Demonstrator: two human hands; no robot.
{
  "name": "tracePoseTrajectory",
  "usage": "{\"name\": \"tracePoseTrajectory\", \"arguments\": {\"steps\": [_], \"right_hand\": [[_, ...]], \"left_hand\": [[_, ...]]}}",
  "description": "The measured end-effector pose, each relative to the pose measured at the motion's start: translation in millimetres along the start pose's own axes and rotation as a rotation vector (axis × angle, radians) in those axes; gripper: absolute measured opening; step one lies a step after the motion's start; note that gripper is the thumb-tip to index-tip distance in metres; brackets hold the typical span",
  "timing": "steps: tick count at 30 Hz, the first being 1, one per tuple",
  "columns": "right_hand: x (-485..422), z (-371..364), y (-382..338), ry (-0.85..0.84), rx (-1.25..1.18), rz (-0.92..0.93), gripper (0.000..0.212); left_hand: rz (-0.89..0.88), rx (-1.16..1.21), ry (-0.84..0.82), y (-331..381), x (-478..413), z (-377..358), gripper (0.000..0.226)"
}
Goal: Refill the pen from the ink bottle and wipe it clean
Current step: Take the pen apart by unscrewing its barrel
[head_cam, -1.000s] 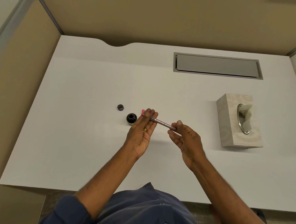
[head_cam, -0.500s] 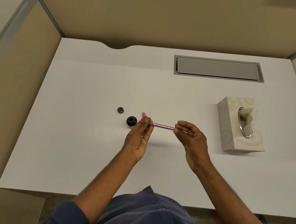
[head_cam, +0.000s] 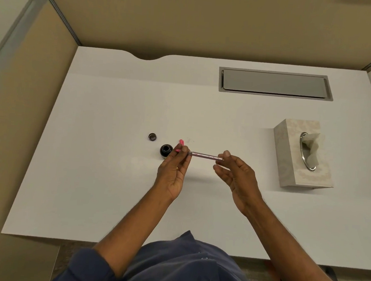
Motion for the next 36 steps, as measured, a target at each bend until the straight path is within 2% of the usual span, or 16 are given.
{"name": "tracePoseTrajectory", "arguments": {"steps": [5,9,12,16,19,22,26,31,36], "right_hand": [[-1.2,2.3,1.3,-0.018,0.054,0.027,0.014],[-1.1,0.2,-3.4,-0.026,0.095,0.074,0.029],[0.5,-1.2,0.9,-0.029,0.034,0.014,0.019],[2.4,0.9,4.2,-0.016,0.152,0.045,0.011],[2.5,0.0,2.1,-0.042,0.177,0.080,0.020],[2.3,0.3,3.4,-0.038,0.073,0.006,0.021],[2.4,2.6,5.3,-0.016,0.153,0.039,0.013],[3.0,5.2,-1.7,-0.044,0.201,0.096,0.026],[3.8,4.5,3.1,-0.089,0.199,0.072,0.018]], "left_hand": [[-0.020,-0.010,0.003,1.3,-0.4,-0.4,0.022],[-0.024,-0.010,0.002,0.5,-0.5,1.3,0.026],[-0.022,-0.009,0.004,-1.9,-0.1,2.4,0.027],[-0.026,-0.007,0.006,-0.9,0.8,2.0,0.028],[-0.025,-0.010,0.006,-0.5,2.8,0.8,0.023],[-0.029,-0.014,0.015,-1.5,4.4,0.3,0.025],[-0.032,-0.030,0.022,-3.4,5.9,0.9,0.029],[-0.030,-0.001,0.008,-1.1,6.1,3.1,0.025],[-0.020,0.000,0.005,-2.0,4.7,5.4,0.026]]}}
Point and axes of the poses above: each hand's wrist, its own x-axis away from the middle knuckle, its own z-axis out of the back of the hand, y = z × x, the point moved 5 cm from there along -x, towards the middle knuckle, and after that the axes turned 1 degree about x, right-handed, at the moved point
